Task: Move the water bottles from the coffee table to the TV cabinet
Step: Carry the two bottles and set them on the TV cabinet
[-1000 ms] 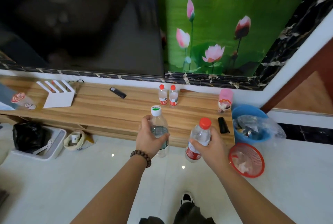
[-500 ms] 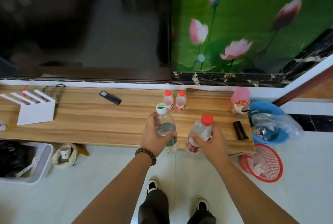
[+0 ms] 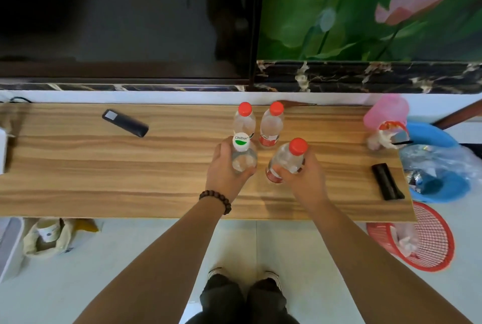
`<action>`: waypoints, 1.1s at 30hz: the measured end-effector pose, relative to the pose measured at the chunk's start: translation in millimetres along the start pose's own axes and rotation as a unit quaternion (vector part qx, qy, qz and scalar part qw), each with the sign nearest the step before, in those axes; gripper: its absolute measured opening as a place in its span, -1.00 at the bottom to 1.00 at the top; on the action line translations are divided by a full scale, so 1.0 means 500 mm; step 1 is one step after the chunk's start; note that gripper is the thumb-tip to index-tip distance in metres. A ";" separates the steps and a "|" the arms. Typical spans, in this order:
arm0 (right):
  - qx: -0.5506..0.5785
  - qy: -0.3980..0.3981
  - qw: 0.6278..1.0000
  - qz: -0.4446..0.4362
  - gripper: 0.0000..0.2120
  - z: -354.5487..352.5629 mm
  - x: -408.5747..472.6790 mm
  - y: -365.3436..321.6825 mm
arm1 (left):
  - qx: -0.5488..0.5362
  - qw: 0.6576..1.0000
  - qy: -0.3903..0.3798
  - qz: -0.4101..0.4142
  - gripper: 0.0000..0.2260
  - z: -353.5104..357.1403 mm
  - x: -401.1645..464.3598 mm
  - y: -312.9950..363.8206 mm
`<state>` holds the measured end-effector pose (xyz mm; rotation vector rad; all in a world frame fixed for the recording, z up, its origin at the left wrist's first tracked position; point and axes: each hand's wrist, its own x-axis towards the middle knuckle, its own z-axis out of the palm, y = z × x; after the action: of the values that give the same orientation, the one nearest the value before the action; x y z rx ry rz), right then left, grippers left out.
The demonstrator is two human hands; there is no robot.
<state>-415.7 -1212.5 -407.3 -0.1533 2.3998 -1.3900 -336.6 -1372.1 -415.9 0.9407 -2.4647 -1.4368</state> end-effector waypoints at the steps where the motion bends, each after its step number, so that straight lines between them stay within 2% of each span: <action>1: -0.003 -0.001 1.000 -0.004 -0.55 0.014 0.015 0.016 | 0.003 1.000 0.000 0.007 -0.35 0.015 0.013 -0.015; 8: -0.003 -0.017 0.999 -0.041 -0.43 0.077 0.088 0.078 | 0.025 0.999 0.003 0.039 -0.37 0.075 0.059 -0.085; 13: -0.008 -0.030 0.998 -0.055 -0.32 0.094 0.108 0.089 | 0.034 0.998 0.003 0.058 -0.26 0.080 0.074 -0.098; 17: 0.012 -0.045 0.998 -0.049 -0.17 0.094 0.101 0.091 | 0.011 0.999 0.000 0.034 -0.21 0.081 0.066 -0.112; 24: 0.001 -0.029 0.997 -0.071 -0.33 0.084 0.097 0.101 | 0.033 0.999 -0.009 0.014 -0.39 0.086 0.076 -0.123; 33: -0.013 -0.014 0.998 -0.061 -0.29 0.083 0.104 0.107 | 0.024 1.000 -0.009 -0.010 -0.23 0.091 0.086 -0.121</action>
<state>-444.3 -1233.0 -485.1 -0.3300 2.4223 -1.3998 -362.7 -1384.5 -498.0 0.9691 -2.5202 -1.4036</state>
